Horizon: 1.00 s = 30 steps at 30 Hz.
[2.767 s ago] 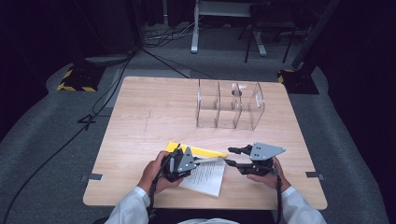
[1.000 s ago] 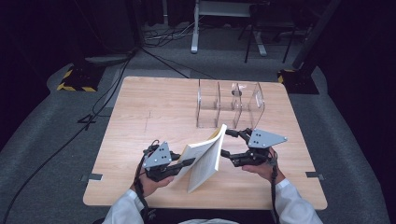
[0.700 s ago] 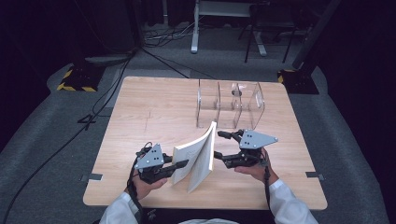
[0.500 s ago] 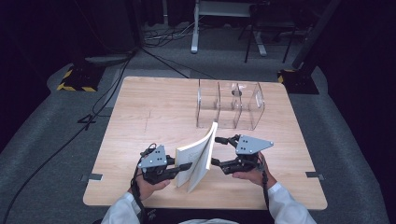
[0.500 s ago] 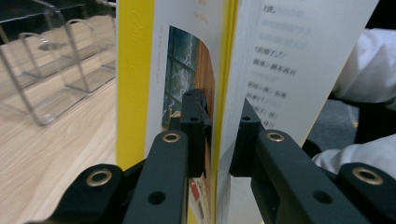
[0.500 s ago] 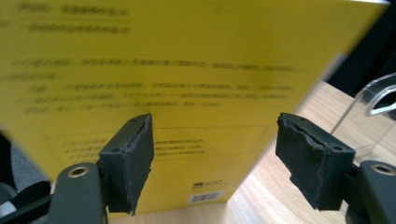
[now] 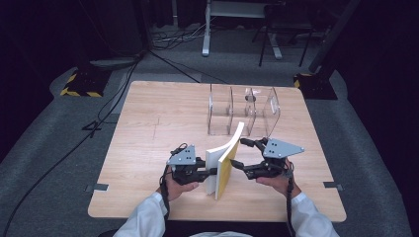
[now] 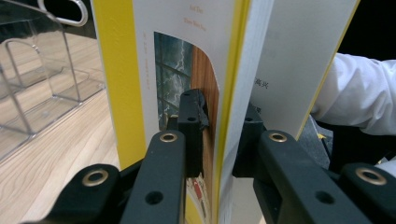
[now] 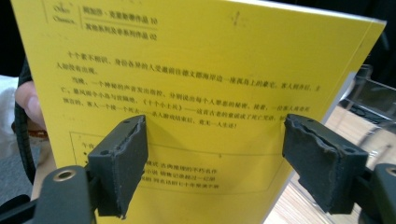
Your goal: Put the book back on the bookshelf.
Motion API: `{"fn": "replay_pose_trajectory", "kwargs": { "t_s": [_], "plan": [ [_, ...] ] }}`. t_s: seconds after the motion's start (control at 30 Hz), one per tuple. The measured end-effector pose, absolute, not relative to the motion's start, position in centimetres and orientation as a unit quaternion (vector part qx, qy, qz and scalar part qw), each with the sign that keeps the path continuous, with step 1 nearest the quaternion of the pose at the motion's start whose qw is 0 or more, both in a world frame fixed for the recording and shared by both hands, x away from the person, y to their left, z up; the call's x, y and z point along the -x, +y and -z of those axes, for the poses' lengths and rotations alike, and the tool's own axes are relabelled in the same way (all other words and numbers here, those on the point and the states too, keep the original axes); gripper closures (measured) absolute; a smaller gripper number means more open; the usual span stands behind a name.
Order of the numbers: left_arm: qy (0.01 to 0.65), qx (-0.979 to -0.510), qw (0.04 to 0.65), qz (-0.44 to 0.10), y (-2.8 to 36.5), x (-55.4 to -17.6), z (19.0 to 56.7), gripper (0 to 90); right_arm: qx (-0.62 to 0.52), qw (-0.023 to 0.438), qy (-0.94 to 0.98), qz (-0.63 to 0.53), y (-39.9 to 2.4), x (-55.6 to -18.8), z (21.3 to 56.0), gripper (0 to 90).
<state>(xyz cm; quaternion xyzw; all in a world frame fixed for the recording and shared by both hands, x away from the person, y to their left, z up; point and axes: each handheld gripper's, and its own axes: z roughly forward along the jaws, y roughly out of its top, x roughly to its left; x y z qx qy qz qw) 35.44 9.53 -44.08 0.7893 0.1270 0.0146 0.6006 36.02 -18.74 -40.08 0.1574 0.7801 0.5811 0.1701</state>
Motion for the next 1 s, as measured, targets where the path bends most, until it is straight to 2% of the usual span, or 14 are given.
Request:
{"fn": "replay_pose_trajectory", "kwargs": {
  "t_s": [0.17, 0.33, 0.47, 0.6, 0.73, 1.0],
  "plan": [
    [0.122, -0.799, 0.588, -0.028, 9.7, -35.0, 43.9, 68.0, -0.162, 0.178, 0.782, -0.575, -19.4, -35.8, 40.3, 24.9],
    [0.123, -0.801, 0.585, -0.045, 10.5, -34.1, 43.3, 53.4, -0.163, 0.18, 0.788, -0.567, -19.0, -35.7, 40.9, 26.1],
    [0.123, -0.806, 0.577, -0.045, 10.9, -33.5, 43.2, 47.1, -0.157, 0.182, 0.793, -0.559, -18.6, -35.5, 41.2, 25.6],
    [0.122, -0.819, 0.56, -0.032, 10.9, -32.7, 43.3, 29.4, -0.158, 0.184, 0.795, -0.555, -18.4, -35.3, 41.5, 25.7],
    [0.118, -0.832, 0.541, -0.037, 10.0, -31.4, 43.6, 21.3, -0.156, 0.192, 0.799, -0.548, -18.3, -35.2, 41.7, 25.7],
    [0.147, -0.831, 0.53, -0.088, 7.4, -30.2, 44.0, 18.0, -0.155, 0.193, 0.799, -0.549, -17.9, -35.0, 41.9, 25.2]
  ]
}}
